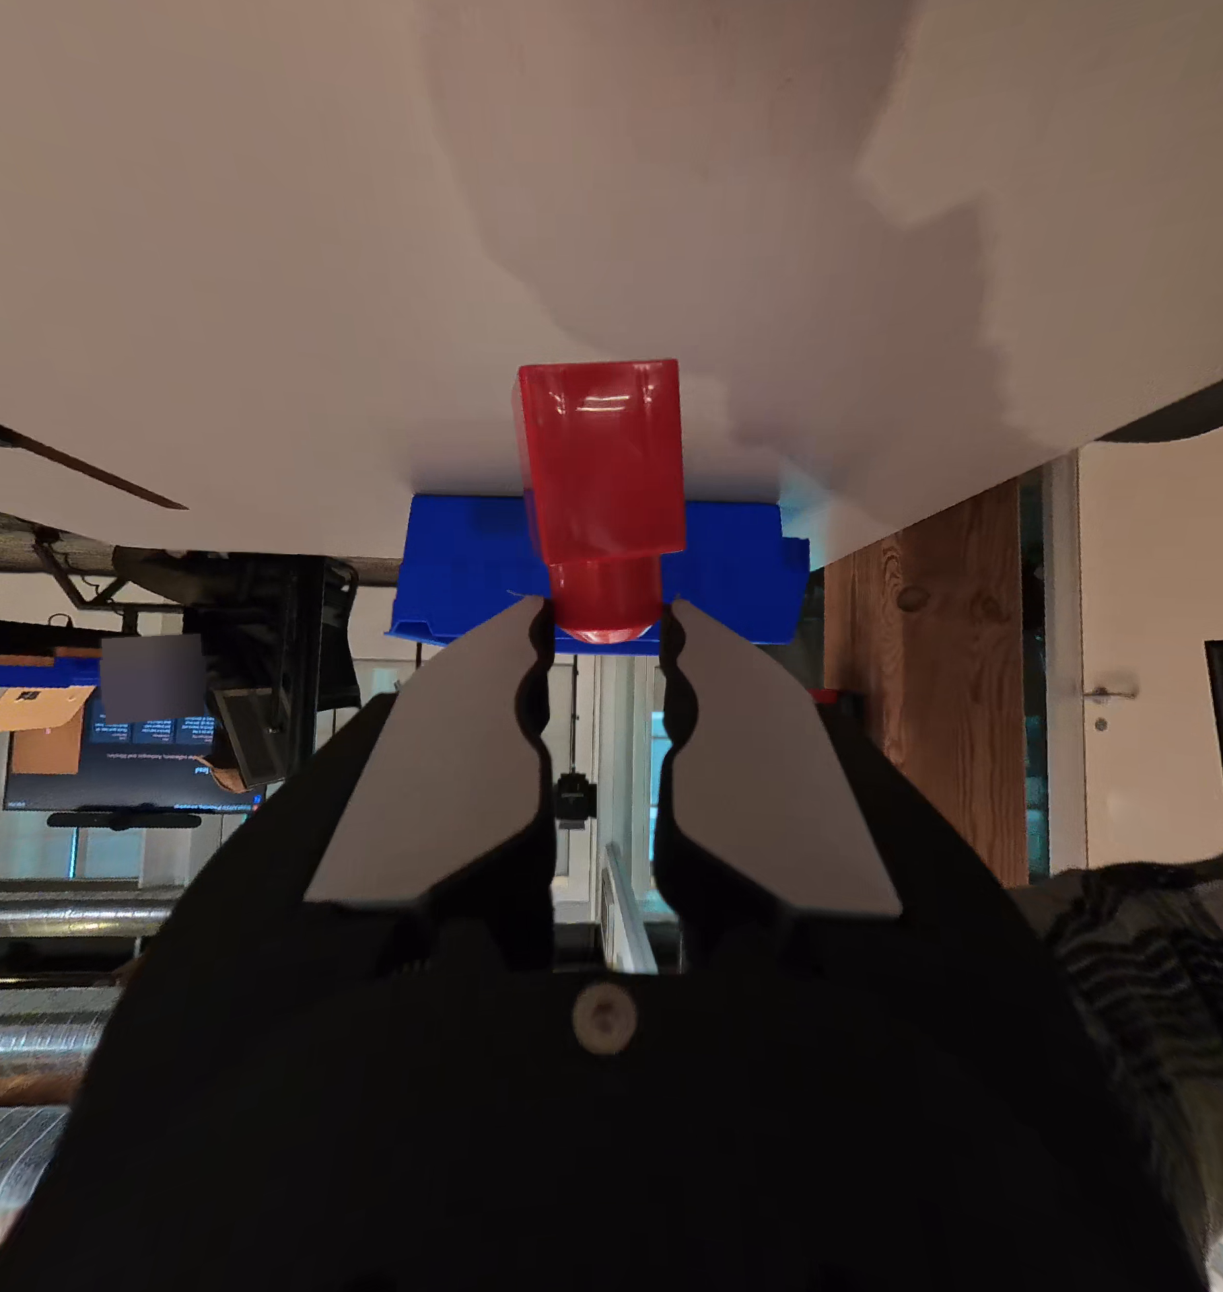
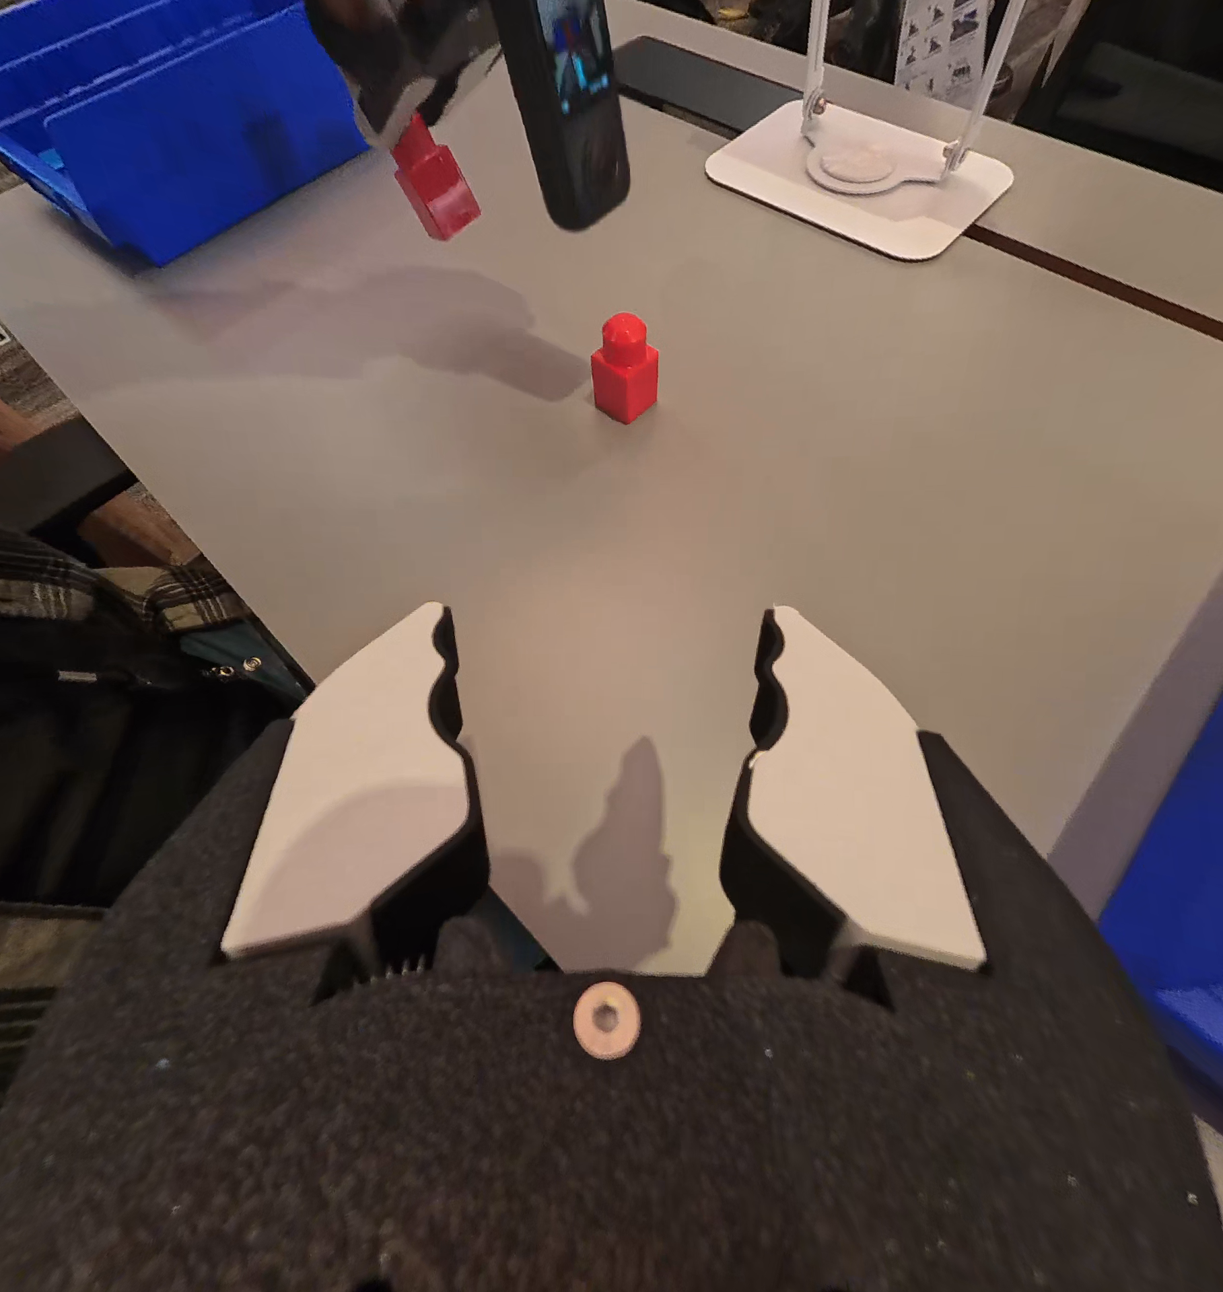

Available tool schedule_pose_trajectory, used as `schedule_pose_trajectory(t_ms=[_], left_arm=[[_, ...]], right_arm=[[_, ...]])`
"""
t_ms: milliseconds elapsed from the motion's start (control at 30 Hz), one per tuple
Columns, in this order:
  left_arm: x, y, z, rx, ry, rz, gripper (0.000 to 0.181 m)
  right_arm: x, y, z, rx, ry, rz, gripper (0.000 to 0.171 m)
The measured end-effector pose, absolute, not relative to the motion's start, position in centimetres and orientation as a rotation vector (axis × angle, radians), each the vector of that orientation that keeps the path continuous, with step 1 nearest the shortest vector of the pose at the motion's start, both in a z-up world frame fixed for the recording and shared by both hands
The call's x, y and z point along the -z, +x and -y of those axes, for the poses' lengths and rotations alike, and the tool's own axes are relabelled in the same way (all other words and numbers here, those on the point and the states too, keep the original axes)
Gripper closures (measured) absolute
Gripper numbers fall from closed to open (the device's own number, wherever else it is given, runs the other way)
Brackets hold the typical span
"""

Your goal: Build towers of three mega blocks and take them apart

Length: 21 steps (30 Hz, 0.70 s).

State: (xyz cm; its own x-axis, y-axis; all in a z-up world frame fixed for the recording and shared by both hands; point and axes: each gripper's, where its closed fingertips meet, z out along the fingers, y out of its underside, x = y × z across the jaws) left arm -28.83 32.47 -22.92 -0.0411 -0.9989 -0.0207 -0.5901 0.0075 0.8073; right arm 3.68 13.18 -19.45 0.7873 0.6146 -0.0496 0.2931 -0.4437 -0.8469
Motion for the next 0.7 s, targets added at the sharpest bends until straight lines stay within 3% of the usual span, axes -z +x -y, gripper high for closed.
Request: schedule_pose_trajectory(t_ms=[700], left_arm=[[27.9, -27.2, -32.2, 0.816, 1.593, 1.702, 0.153]], right_arm=[[19.4, 3.1, -12.9, -0.416, -2.074, 0.708, 0.087]])
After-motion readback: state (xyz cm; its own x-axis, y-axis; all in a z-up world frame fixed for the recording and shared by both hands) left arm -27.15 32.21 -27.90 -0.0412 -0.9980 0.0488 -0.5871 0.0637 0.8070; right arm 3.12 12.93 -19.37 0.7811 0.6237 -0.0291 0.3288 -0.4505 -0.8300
